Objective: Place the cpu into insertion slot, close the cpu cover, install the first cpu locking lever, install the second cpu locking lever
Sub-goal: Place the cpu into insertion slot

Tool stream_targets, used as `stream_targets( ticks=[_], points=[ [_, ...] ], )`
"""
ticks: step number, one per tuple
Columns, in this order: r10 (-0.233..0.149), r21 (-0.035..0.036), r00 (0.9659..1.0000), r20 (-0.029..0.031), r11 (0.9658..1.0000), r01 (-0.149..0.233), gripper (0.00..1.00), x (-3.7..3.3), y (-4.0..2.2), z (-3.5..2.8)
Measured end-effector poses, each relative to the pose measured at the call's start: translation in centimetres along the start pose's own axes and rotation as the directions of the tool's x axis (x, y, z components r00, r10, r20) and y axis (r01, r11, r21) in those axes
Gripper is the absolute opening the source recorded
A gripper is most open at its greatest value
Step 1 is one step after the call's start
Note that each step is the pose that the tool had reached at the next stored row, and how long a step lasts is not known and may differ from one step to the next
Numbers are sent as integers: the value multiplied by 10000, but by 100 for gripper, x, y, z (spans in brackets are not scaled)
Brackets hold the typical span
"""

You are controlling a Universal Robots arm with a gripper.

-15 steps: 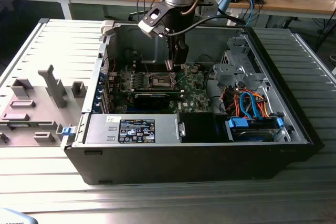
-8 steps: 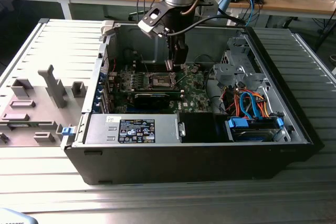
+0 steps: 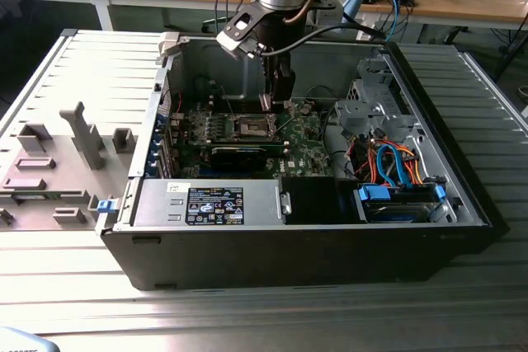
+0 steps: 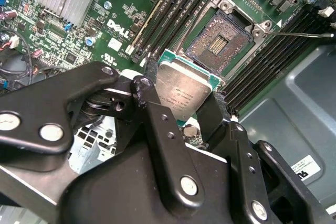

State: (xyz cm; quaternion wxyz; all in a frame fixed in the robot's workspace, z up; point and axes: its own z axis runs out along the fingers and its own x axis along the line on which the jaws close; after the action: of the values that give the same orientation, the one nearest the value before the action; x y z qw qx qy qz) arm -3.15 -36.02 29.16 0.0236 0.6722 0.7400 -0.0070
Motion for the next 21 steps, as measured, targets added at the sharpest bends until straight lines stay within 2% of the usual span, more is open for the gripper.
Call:
stream_targets(
  ticks=[21],
  points=[
    [348,15,9994,8,9994,-348,55,0,0,1]
  ],
)
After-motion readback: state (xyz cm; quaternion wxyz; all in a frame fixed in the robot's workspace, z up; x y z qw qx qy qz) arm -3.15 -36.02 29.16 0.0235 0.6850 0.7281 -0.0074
